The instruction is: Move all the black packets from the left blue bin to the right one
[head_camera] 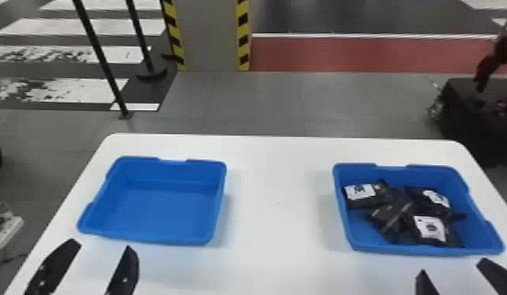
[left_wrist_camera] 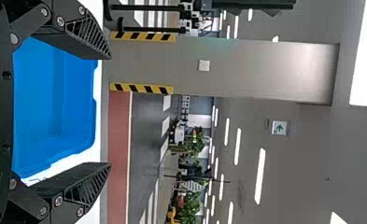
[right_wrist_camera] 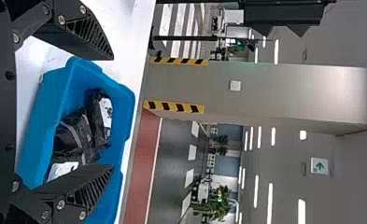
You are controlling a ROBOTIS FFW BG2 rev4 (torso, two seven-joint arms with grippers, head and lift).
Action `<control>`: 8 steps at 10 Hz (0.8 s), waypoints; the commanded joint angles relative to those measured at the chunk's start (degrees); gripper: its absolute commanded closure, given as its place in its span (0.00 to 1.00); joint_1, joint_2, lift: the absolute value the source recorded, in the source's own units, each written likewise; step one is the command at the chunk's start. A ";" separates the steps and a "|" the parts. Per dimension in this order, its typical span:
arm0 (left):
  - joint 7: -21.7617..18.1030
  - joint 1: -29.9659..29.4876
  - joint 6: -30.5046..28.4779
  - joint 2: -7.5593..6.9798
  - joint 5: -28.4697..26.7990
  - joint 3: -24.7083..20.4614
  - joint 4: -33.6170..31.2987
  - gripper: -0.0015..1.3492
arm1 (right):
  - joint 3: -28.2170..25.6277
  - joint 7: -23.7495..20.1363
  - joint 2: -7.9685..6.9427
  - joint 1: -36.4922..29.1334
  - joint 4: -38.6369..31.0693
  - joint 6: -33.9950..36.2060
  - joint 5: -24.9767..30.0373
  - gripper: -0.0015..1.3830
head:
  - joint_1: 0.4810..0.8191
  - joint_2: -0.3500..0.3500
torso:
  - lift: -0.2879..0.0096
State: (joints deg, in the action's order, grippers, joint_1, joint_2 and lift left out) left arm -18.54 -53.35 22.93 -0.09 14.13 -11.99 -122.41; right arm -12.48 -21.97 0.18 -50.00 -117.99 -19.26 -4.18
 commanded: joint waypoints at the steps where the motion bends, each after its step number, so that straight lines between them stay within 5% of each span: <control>1: 0.00 0.34 -0.56 0.24 0.37 0.74 0.14 0.18 | 0.00 0.00 -0.23 0.08 -0.20 -0.01 -0.30 0.16 | 0.63 0.56 | 0.60; 8: 0.18 0.62 -0.99 0.09 0.73 1.26 0.14 0.17 | 0.09 -0.09 -0.23 0.22 0.08 -0.01 -0.83 0.15 | 0.63 0.54 | 0.60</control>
State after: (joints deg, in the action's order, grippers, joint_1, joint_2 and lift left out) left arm -18.40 -52.75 21.95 0.00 14.84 -10.78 -122.27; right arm -12.44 -22.06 0.18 -49.85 -117.93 -19.27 -5.00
